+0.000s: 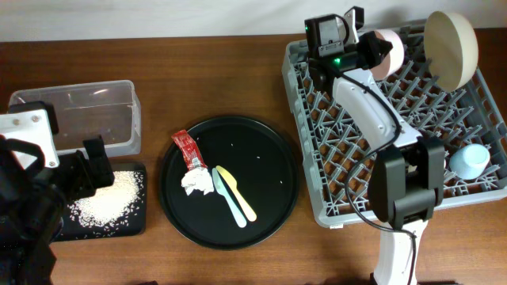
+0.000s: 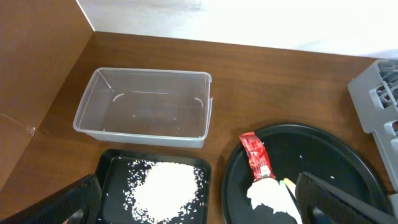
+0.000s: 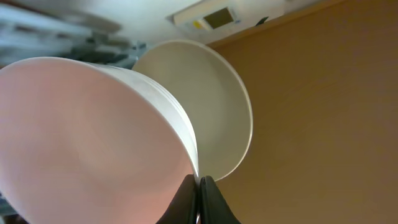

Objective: Sort waste into correct bins and load items into the dishwasher rack
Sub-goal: 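Carry the bowl into the dish rack's back and release it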

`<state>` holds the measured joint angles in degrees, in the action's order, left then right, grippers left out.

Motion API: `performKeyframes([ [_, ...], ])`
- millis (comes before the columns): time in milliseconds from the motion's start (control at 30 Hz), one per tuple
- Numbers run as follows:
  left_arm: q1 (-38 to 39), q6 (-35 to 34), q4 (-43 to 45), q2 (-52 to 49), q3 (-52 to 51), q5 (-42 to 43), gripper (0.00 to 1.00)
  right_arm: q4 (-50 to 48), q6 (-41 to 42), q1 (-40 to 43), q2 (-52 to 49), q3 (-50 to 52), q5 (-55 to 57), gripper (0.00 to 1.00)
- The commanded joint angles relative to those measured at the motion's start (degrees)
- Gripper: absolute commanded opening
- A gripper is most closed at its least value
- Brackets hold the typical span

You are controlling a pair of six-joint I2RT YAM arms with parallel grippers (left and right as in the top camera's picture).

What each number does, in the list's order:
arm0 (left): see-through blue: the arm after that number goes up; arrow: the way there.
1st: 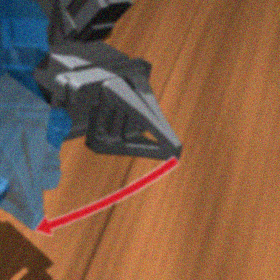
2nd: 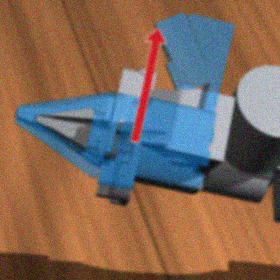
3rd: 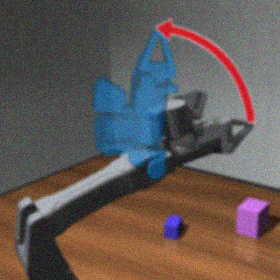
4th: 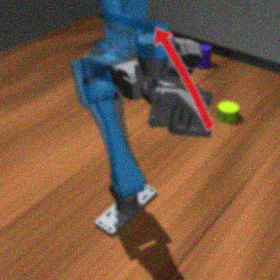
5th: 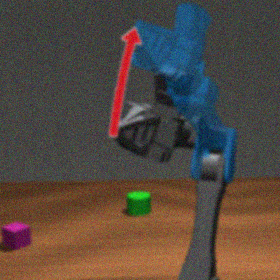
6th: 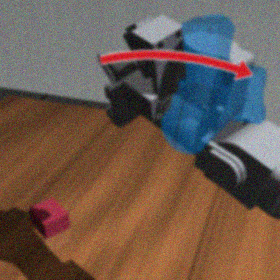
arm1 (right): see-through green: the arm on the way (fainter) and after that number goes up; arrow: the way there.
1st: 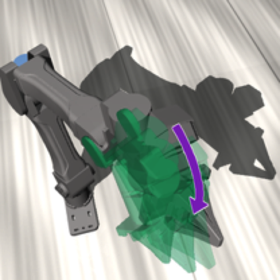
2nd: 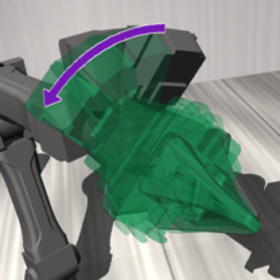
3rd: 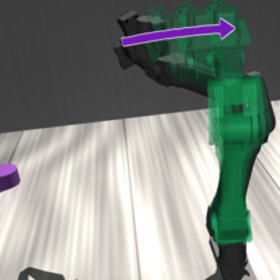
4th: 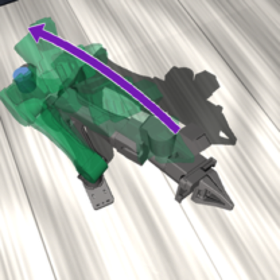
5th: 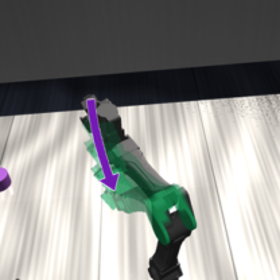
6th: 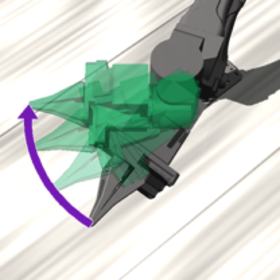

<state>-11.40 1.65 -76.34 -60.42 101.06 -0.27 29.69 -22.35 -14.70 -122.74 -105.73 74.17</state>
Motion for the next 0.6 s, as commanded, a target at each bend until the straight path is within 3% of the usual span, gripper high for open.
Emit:
performKeyframes([
  [0,-0.39,0.07,0.13,0.2,0.31,0.0,0.99,-0.28,-1.16,0.02,-0.76,-0.46,3.67,0.04],
  [233,-0.39,0.07,0.11,0.17,0.31,0.0,0.99,7.74,7.8,-0.74,-1.01,-0.2,0.63,0.04],
  [567,-0.39,0.07,-5.22,0.17,0.31,0.0,0.99,7.85,8.07,-0.66,-4.11,-0.2,-0.57,0.04],
])
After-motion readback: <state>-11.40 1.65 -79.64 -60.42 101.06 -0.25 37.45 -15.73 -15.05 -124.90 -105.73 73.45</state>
